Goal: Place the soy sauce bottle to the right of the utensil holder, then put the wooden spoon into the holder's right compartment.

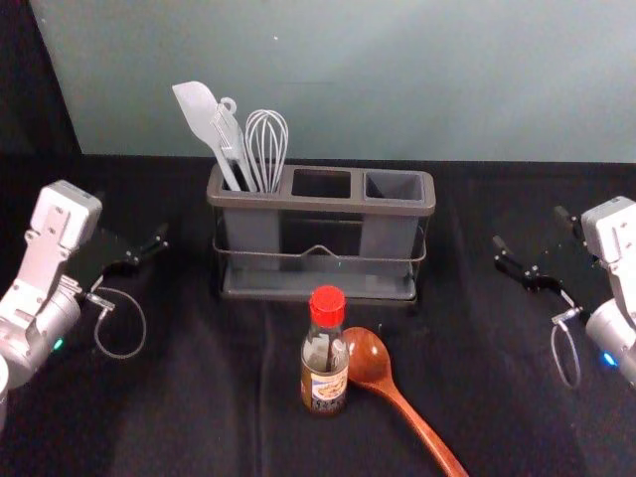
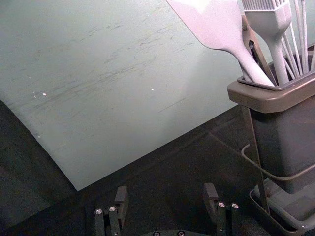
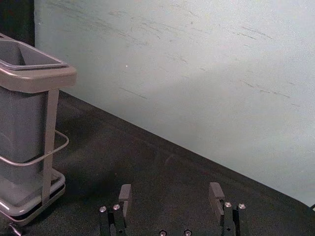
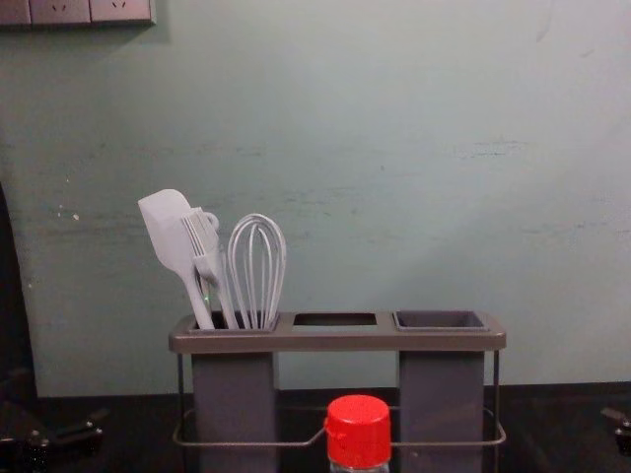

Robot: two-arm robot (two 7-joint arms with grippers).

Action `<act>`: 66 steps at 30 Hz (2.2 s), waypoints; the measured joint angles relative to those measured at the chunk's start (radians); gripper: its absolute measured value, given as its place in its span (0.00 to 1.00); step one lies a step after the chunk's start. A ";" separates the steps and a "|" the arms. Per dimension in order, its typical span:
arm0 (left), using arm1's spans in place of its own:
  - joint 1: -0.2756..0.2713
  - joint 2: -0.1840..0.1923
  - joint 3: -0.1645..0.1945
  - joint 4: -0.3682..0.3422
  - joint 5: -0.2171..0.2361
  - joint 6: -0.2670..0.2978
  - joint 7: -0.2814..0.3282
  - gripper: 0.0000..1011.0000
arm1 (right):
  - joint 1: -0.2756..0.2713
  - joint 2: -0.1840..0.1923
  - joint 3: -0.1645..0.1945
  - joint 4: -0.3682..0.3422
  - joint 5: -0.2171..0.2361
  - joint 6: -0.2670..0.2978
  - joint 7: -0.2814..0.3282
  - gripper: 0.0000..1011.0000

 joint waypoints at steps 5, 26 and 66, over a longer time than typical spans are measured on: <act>0.000 0.000 0.000 0.000 0.000 0.000 0.000 0.99 | 0.000 0.000 0.000 0.000 0.000 0.000 0.000 0.99; 0.000 0.000 0.000 0.000 0.000 0.000 0.000 0.99 | 0.000 0.000 0.000 0.000 0.000 0.000 0.000 0.99; 0.000 0.000 0.000 0.000 0.000 0.000 0.000 0.99 | -0.020 0.006 0.022 -0.029 -0.002 -0.008 0.005 0.99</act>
